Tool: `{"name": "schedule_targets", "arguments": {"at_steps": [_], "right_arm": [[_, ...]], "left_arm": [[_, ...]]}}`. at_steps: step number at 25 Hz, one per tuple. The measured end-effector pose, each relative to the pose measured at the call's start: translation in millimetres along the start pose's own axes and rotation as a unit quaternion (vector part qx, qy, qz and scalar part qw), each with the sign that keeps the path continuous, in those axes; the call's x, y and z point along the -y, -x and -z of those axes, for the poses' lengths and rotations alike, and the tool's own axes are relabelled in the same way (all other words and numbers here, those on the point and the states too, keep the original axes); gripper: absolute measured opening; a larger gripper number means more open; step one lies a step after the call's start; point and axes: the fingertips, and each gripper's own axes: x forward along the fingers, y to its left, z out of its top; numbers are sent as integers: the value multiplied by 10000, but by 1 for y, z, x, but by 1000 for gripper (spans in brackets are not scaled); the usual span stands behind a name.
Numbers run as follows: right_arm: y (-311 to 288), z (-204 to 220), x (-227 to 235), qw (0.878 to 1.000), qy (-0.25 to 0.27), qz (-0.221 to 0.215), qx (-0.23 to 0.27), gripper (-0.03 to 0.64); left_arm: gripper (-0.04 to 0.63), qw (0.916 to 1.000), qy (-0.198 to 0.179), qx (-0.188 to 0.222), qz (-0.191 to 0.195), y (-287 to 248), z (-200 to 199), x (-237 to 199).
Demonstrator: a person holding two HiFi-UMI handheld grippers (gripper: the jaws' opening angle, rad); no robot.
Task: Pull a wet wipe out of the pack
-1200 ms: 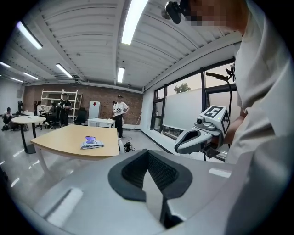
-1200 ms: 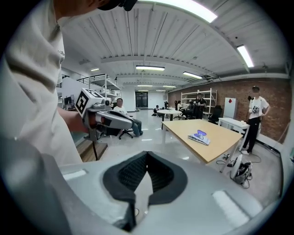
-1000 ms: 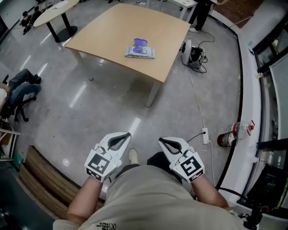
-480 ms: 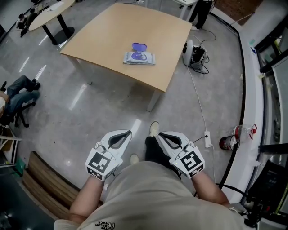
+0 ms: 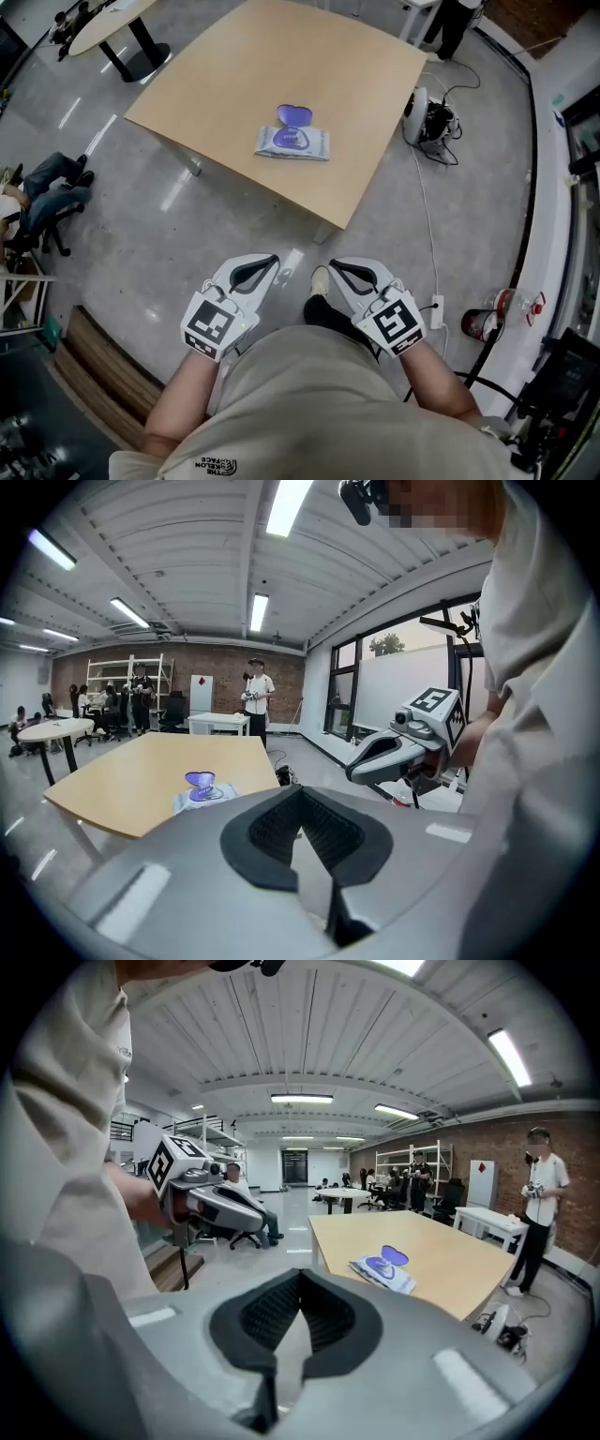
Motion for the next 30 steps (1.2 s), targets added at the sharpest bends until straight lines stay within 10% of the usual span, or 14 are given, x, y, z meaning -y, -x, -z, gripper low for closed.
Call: {"name": "schedule_targets", "arguments": {"at_steps": [15, 30], "right_arm": [[-60, 26, 138, 9992, -75, -292, -280, 2], [-185, 18, 205, 9947, -40, 388, -956, 2]], "left_arm": [[6, 9983, 99, -523, -247, -139, -5, -93], [6, 9946, 273, -1001, -42, -190, 65, -268]]}}
